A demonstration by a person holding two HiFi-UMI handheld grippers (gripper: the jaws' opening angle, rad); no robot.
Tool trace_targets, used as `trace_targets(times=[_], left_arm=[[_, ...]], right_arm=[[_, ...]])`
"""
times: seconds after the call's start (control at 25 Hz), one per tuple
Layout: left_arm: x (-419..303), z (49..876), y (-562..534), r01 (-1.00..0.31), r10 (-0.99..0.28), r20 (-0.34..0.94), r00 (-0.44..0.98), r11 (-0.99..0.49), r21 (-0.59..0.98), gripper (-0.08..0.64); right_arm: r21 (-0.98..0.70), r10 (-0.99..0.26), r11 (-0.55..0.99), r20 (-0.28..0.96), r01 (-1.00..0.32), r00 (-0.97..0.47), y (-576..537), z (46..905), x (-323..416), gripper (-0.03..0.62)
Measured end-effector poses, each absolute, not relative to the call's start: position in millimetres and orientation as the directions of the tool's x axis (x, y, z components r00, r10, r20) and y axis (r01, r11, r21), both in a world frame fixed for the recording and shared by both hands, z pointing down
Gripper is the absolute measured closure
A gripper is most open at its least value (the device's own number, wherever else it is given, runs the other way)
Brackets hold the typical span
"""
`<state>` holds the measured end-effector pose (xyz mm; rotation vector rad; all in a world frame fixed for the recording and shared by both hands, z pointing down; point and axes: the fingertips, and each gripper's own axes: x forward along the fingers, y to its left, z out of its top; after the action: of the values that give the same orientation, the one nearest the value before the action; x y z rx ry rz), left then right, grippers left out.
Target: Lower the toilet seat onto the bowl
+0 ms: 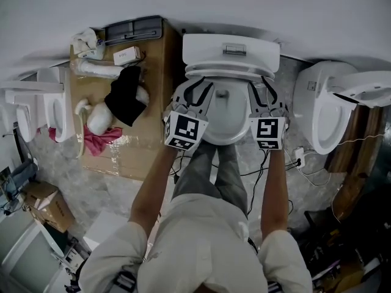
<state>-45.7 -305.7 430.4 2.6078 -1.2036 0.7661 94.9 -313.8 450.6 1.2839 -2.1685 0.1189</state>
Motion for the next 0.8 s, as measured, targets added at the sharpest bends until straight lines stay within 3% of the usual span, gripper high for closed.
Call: trace_targets(times=[0.56,0.8], left_arm=[[-34.5,460.5,-326.5,-0.768,-0.666,0.574,0.477,-0.634,-0.097,0.370],[-34.5,467.7,-325.5,-0.797,-0.685,0.585,0.433,-0.594,-0.106,0.367]], right_arm=[[0.189,-0.669,0.661,0.587,-0.726,-0.457,-325.6,484.3,90.7,0.403],[0.139,-0.676,0.662,0.535,-0.737,-0.506,-325.0,480.0,90.2,0.415]])
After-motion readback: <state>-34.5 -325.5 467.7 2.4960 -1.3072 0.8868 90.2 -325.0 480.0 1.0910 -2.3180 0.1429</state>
